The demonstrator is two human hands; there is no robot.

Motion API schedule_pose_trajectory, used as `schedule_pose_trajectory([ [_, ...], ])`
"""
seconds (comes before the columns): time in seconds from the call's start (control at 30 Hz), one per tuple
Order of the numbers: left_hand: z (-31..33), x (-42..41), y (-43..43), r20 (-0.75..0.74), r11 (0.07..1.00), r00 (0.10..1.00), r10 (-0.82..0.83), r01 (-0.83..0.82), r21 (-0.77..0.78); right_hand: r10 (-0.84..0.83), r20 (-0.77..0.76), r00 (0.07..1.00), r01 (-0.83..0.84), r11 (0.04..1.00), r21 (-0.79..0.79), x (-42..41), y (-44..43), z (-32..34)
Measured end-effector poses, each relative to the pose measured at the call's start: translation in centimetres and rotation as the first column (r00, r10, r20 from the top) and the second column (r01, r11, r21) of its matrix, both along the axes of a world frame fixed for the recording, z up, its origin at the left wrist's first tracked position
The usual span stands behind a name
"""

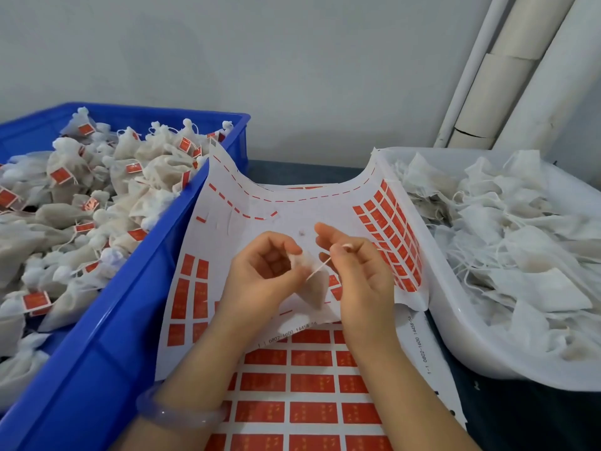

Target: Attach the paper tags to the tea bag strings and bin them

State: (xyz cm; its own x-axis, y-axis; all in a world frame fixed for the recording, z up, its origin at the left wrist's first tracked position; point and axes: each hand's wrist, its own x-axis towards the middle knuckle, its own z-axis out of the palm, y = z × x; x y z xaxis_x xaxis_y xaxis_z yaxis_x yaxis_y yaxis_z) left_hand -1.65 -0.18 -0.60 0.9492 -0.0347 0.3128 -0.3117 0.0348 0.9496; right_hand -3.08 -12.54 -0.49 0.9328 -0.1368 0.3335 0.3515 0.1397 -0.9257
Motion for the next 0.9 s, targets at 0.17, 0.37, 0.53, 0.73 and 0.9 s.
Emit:
schedule_pose_trajectory([
  [0.17,0.37,-0.21,0.43,0.105,0.971,0.968,-0.227,0.232,-0.047,0.109,-0.080,0.991,-0.121,0.977,-0.178,0.15,0.04,-0.38],
  [0.37,0.35,-0.13,0.45,0.180,0.988,0.974,-0.135,0.118,0.105,-0.004,0.032,0.999,0.017,0.907,-0.421,-0.01,0.39,-0.38],
  [0.53,0.13,-0.46,-0.14,0.408,0.929,0.912,0.031,-0.177,0.324,-0.061,0.046,0.997,0.074,0.926,-0.371,-0.23,0.56,-0.18],
  [0.73,-0.12,-0.09,0.06,0.482,0.872,0.860,0.166,-0.356,0.336,-0.048,0.074,0.996,0.071,0.937,-0.342,-0.42,0.82,-0.11],
  [0.9,-0.60,0.06,0.39,0.527,0.786,0.843,0.104,-0.394,0.476,-0.136,0.161,0.977,0.184,0.925,-0.331,-0.28,0.73,-0.56],
])
